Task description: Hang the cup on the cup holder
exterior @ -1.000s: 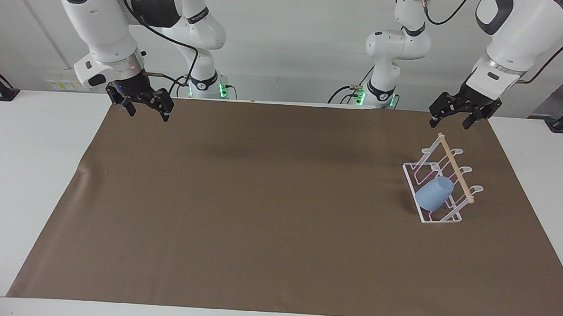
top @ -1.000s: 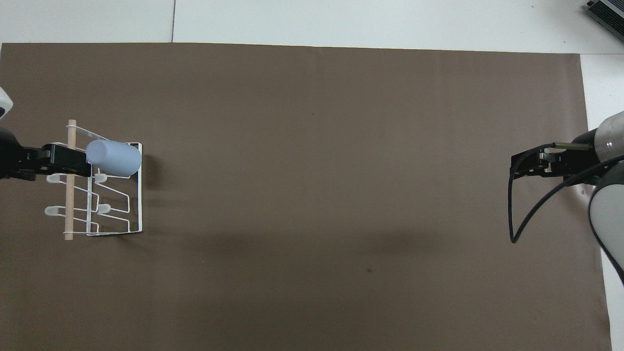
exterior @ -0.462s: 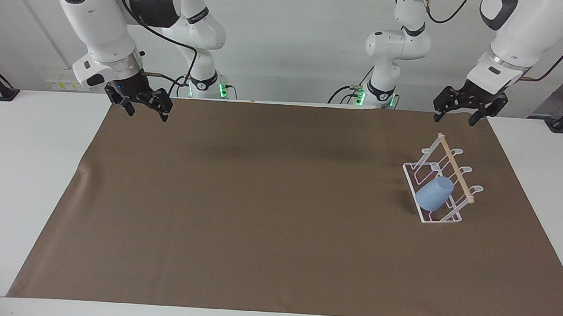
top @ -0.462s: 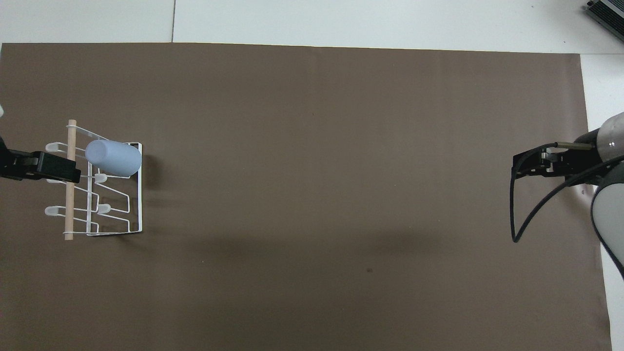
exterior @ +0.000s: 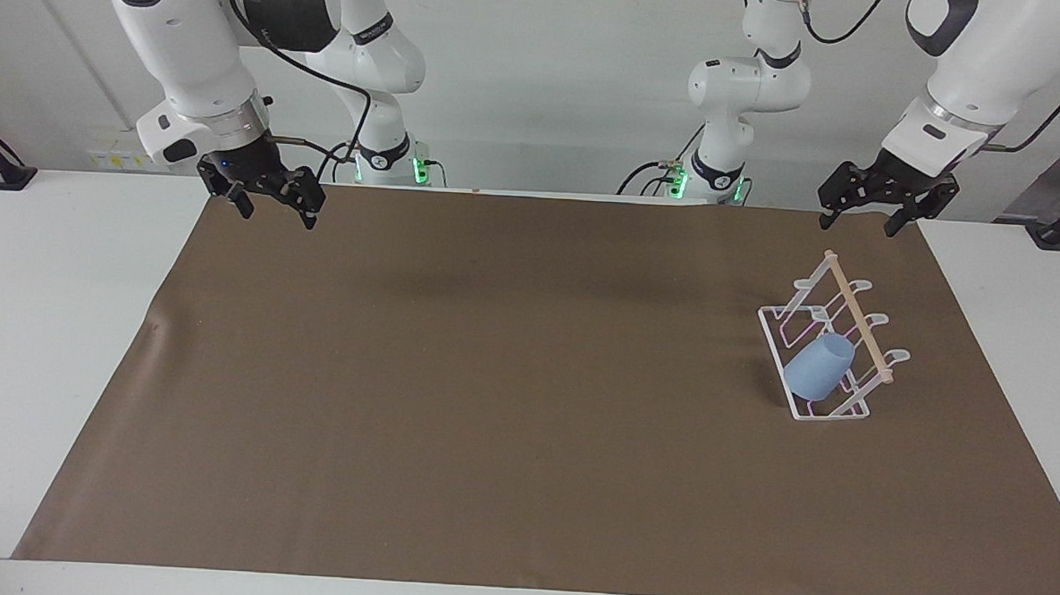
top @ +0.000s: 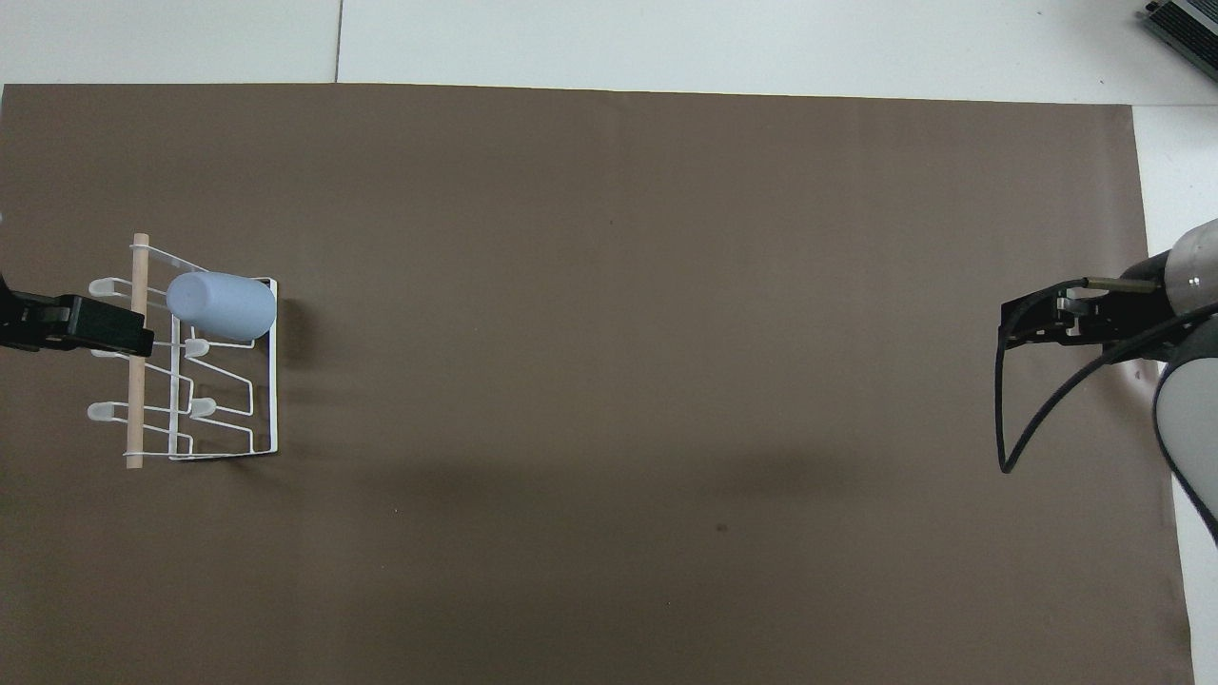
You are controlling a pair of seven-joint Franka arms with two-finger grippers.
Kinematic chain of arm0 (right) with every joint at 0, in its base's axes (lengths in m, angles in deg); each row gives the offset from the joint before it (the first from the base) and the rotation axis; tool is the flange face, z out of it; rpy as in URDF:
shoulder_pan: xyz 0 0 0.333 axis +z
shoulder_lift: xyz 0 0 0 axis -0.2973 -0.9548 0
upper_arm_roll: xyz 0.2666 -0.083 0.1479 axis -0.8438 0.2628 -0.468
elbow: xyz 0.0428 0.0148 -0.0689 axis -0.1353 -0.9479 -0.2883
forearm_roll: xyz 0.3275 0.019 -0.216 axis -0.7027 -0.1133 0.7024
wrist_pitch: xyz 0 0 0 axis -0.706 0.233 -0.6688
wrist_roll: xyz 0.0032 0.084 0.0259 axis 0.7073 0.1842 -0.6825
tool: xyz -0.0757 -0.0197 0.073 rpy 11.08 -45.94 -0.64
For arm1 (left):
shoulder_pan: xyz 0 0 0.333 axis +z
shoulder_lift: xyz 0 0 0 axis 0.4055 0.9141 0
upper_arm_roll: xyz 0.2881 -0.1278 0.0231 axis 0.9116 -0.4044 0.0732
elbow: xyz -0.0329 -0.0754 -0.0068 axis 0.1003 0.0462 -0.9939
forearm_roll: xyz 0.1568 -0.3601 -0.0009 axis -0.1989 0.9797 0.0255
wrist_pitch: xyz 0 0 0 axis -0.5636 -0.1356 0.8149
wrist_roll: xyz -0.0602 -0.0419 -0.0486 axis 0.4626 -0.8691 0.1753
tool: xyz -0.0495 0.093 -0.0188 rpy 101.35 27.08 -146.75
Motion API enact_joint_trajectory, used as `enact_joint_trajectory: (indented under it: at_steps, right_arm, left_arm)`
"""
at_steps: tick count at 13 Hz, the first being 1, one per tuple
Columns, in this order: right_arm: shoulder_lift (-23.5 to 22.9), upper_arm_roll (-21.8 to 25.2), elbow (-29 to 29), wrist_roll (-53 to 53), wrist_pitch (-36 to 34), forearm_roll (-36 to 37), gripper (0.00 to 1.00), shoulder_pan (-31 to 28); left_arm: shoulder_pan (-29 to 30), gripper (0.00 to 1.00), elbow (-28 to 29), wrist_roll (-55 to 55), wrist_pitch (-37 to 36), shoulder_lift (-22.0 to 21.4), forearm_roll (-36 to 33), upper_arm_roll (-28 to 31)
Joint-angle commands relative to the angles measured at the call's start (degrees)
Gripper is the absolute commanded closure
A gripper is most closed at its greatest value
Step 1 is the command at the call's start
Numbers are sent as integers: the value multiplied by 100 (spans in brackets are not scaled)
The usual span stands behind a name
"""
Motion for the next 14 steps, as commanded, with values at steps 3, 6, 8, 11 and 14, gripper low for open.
enact_joint_trajectory:
  at_steps: [3,6,8,11,14]
  right_arm:
    - [110,-23,-114,-73,74,-126,0,-65]
    - [110,-32,-114,23,74,-126,0,-65]
    - [110,-23,-114,662,91,-126,0,-65]
    - [101,-14,-114,894,215,-126,0,-74]
    - [101,-14,-114,894,215,-126,0,-74]
  left_arm:
    - [-1,0,-276,-114,-190,-15,-68,-31]
    - [17,0,-57,-114,-110,-138,-60,-13]
    - [8,0,-39,-114,-102,-138,-60,-13]
    - [-36,0,287,-88,65,-296,-60,-13]
    - [-27,0,383,-123,92,-348,-60,-13]
